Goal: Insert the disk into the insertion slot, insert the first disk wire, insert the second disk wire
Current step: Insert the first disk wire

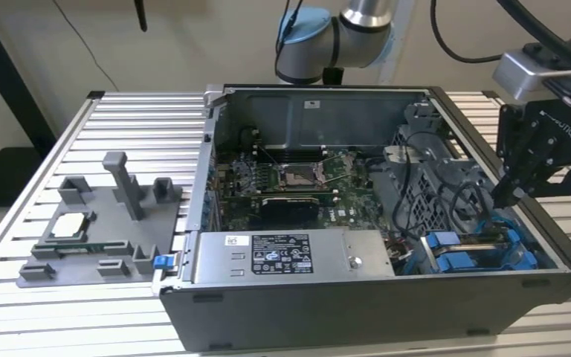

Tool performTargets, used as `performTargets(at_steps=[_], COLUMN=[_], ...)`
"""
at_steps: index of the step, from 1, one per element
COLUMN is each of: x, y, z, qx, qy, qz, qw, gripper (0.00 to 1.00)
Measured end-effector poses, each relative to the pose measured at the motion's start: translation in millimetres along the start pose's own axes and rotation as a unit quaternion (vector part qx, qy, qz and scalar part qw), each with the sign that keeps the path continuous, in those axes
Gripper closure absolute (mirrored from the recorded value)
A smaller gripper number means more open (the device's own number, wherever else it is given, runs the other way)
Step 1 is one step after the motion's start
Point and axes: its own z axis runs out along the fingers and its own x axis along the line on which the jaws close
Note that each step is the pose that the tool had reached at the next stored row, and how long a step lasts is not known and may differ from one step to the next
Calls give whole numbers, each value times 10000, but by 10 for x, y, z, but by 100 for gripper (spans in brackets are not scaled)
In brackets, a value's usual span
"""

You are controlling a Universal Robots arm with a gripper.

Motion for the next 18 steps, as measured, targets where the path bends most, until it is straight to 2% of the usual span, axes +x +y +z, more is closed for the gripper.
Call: performTargets(at_steps=[10, 18], x=[-134, -130], y=[123, 278], z=[-49, -60], qx=[11, 11], qy=[0, 0], qz=[11, 16], qw=[10000, 10000], gripper=[100, 100])
